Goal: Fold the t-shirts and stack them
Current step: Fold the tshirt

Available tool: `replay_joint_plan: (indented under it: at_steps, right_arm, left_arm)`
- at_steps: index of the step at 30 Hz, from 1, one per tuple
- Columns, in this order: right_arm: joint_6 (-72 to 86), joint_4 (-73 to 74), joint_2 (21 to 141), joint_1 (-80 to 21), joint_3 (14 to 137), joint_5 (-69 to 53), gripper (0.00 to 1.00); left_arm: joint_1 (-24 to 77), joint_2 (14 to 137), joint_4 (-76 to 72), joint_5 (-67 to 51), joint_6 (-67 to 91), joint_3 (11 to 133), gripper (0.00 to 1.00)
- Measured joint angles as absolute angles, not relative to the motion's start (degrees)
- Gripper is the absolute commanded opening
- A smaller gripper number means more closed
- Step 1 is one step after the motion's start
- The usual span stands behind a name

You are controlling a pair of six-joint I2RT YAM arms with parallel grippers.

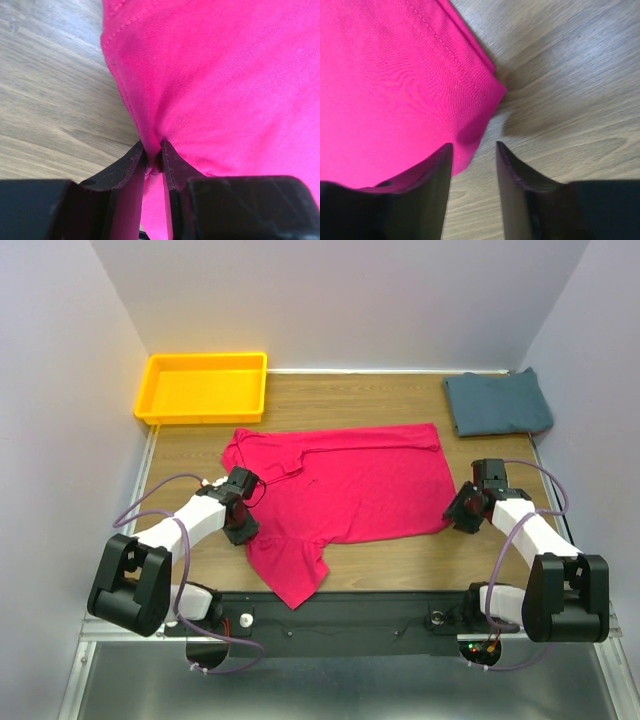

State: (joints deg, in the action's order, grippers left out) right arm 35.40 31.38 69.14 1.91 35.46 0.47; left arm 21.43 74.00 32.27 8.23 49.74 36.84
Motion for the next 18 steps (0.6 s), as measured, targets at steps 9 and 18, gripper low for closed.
replay_joint_plan:
  at_steps: [9,18]
  right_arm:
    - [35.92,30.76,71.11,1.91,35.46,2.59,0.35]
    - [35.83,28.91,74.0,1.91,36.25,3.22,0.35]
  left_arm:
    - [21.43,72.82,30.44,7.53,47.7,36.34,0.3]
    - [21.43,71.33,29.36,7.25,46.5,36.34,0.3]
